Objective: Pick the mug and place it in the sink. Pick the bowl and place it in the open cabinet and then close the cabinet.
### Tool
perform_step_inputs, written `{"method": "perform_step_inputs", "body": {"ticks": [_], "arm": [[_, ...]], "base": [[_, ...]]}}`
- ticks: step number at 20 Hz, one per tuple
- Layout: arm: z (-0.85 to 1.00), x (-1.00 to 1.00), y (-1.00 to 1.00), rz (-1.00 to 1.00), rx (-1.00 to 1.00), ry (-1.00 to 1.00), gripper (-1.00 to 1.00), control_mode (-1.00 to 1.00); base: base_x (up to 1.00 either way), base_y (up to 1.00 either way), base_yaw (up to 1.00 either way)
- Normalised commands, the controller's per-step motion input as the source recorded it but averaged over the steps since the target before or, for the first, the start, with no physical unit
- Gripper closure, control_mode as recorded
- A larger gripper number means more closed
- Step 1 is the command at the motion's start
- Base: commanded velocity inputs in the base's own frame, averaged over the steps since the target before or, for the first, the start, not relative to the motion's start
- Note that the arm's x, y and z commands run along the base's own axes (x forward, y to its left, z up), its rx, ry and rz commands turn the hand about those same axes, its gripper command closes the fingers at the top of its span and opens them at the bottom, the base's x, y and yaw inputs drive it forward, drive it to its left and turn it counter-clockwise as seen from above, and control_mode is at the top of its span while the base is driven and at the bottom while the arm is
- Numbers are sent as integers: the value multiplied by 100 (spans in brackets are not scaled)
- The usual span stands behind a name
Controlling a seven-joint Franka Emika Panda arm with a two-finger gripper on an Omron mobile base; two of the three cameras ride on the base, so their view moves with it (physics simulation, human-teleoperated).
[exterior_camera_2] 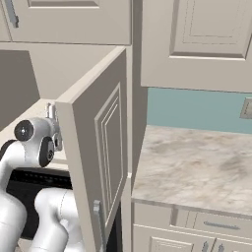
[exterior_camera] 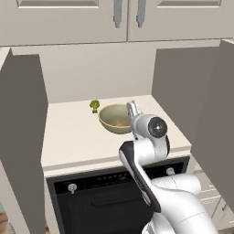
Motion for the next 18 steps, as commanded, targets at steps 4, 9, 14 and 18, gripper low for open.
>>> {"method": "perform_step_inputs", "body": {"ticks": [4,9,14,18], "arm": [[40,-45,0,0,0,-16,-100,-100],[40,-40,0,0,0,-5,-100,-100],[52,-42,0,0,0,5,-100,-100],[52,-41,-2,0,2,20,-100,-100]], "base": [[0,0,0],[0,0,0],[0,0,0],[0,0,0]]}}
